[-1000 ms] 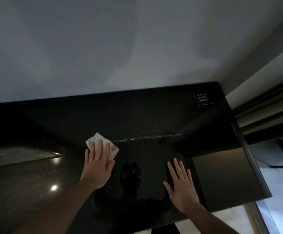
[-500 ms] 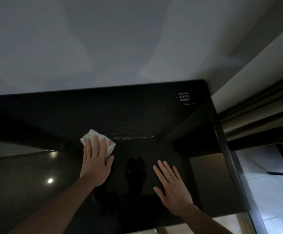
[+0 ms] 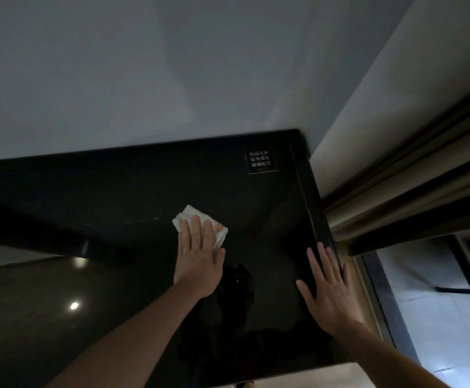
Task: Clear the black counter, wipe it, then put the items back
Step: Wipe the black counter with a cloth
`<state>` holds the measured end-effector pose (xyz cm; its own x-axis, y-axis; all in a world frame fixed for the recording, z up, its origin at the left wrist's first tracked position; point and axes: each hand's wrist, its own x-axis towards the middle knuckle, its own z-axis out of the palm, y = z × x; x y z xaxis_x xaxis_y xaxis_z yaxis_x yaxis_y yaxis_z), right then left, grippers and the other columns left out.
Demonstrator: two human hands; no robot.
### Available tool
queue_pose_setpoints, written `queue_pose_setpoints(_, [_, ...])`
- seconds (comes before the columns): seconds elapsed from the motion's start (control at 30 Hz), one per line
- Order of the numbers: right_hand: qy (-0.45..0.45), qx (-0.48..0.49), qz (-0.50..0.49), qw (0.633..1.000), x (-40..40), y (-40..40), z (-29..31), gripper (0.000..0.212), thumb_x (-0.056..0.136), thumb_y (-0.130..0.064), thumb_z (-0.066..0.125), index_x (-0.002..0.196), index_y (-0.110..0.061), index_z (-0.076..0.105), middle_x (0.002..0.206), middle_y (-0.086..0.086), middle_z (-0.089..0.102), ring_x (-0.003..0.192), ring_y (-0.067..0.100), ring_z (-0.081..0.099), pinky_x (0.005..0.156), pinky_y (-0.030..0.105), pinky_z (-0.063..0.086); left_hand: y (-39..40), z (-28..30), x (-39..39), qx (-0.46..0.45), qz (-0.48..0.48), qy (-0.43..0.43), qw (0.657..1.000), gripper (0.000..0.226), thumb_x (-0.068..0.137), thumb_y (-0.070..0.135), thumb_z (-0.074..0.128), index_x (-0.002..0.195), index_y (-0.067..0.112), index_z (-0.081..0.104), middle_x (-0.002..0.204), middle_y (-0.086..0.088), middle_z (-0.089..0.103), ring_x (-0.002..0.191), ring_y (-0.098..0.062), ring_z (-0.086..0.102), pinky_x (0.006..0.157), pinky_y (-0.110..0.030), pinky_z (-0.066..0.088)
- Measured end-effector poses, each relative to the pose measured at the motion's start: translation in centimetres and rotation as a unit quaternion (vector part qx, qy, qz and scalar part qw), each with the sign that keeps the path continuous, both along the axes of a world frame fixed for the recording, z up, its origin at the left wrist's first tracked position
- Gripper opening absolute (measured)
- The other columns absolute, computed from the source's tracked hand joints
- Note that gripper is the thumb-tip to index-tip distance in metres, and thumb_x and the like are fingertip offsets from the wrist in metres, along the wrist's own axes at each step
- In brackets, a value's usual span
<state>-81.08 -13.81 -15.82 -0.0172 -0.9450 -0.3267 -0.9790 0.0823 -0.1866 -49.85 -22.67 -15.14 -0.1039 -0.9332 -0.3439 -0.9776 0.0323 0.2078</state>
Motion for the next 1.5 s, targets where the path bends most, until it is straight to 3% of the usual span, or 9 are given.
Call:
queue_pose_setpoints(0.2, [-0.043, -0.002, -0.054, 0.998, 0.4, 0.4, 0.2, 0.082, 0.1, -0.071, 0.02, 0.163, -0.029, -0.014, 0.17, -0.008, -0.026, 0.156, 0.012, -0.024, 0.129, 0.044, -0.007, -3.9, 0.8, -11.1, 0.01, -0.174, 0.036, 0.984, 0.068, 0.107, 0.045, 0.022, 0.163, 0.018, -0.005, 0.169, -0.014, -0.018, 0.153, -0.039, -0.024, 0.128, -0.054, -0.003])
queue_pose_setpoints(0.3, [-0.1, -0.007, -0.11, 0.989, -0.2, 0.9, 0.2, 0.09, 0.096, -0.076, 0.02, 0.162, -0.029, -0.018, 0.17, -0.007, -0.025, 0.157, 0.01, -0.021, 0.131, 0.04, 0.003, -6.2, 2.3, -16.0, 0.002, -0.272, 0.034, 0.962, 0.067, 0.106, 0.04, 0.036, 0.162, 0.013, 0.011, 0.169, -0.015, -0.003, 0.156, -0.041, -0.011, 0.128, -0.053, 0.004])
queue_pose_setpoints(0.4, [-0.13, 0.038, -0.184, 0.974, -1.1, 1.6, 0.4, 0.095, 0.095, -0.076, 0.028, 0.152, -0.031, -0.033, 0.169, -0.004, -0.028, 0.159, 0.014, -0.012, 0.131, 0.04, 0.011, -6.1, 3.6, -18.1, -0.027, -0.236, 0.017, 0.971, 0.073, 0.098, 0.035, 0.059, 0.158, 0.01, 0.025, 0.166, -0.018, 0.011, 0.156, -0.038, 0.004, 0.129, -0.047, 0.009])
queue_pose_setpoints(0.57, [-0.152, 0.077, -0.215, 0.962, -2.2, 2.8, 0.6, 0.097, 0.097, -0.076, 0.032, 0.151, -0.032, -0.036, 0.168, -0.006, -0.028, 0.16, 0.016, -0.006, 0.13, 0.038, 0.012, -4.9, 2.9, -13.6, -0.058, -0.156, 0.044, 0.985, 0.059, 0.088, 0.016, 0.069, 0.14, 0.031, 0.048, 0.161, 0.002, 0.029, 0.145, -0.019, 0.034, 0.114, -0.041, 0.042])
queue_pose_setpoints(0.83, [-0.156, 0.057, -0.214, 0.963, -2.1, 3.2, 0.6, 0.095, 0.098, -0.074, 0.027, 0.157, -0.025, -0.029, 0.169, -0.005, -0.025, 0.158, 0.014, -0.011, 0.13, 0.036, 0.004, -4.9, 0.1, -8.3, -0.069, -0.063, -0.014, 0.996, 0.059, 0.097, 0.025, 0.061, 0.15, 0.03, 0.036, 0.16, -0.007, 0.03, 0.145, -0.025, 0.039, 0.107, -0.037, 0.051])
queue_pose_setpoints(0.93, [-0.163, 0.044, -0.213, 0.962, -2.1, 3.3, 0.5, 0.094, 0.099, -0.073, 0.026, 0.159, -0.023, -0.027, 0.17, -0.005, -0.021, 0.159, 0.013, -0.008, 0.127, 0.031, 0.0, -5.0, 0.3, -12.5, -0.079, -0.025, 0.027, 0.996, 0.053, 0.098, 0.021, 0.06, 0.147, 0.027, 0.041, 0.153, -0.006, 0.035, 0.137, -0.029, 0.048, 0.096, -0.04, 0.058])
queue_pose_setpoints(1.03, [-0.163, 0.037, -0.208, 0.964, -2.2, 3.4, 0.1, 0.093, 0.1, -0.072, 0.025, 0.161, -0.021, -0.025, 0.171, -0.005, -0.018, 0.159, 0.014, -0.008, 0.127, 0.029, 0.0, -5.3, 1.1, -18.7, -0.087, -0.013, 0.09, 0.992, 0.04, 0.102, 0.022, 0.053, 0.142, 0.028, 0.052, 0.145, -0.005, 0.048, 0.138, -0.028, 0.047, 0.104, -0.041, 0.053])
queue_pose_setpoints(1.23, [-0.184, 0.075, -0.2, 0.959, -2.7, 3.2, 0.0, 0.095, 0.101, -0.069, 0.03, 0.16, -0.021, -0.026, 0.171, -0.003, -0.023, 0.158, 0.014, -0.014, 0.13, 0.034, 0.001, -5.0, 6.0, -31.5, -0.003, 0.02, 0.323, 0.946, 0.027, 0.103, 0.02, 0.048, 0.119, 0.024, 0.07, 0.112, -0.002, 0.071, 0.107, -0.022, 0.067, 0.087, -0.03, 0.051])
queue_pose_setpoints(1.5, [-0.208, 0.101, -0.202, 0.952, -4.6, 1.2, 0.8, 0.107, 0.096, -0.073, 0.039, 0.16, -0.018, -0.025, 0.172, 0.002, -0.019, 0.16, 0.022, -0.007, 0.13, 0.037, 0.004, -7.7, 7.7, -24.3, -0.137, 0.017, 0.315, 0.939, 0.037, 0.102, 0.02, 0.049, 0.132, 0.037, 0.063, 0.125, 0.0, 0.068, 0.107, -0.022, 0.066, 0.091, -0.031, 0.053])
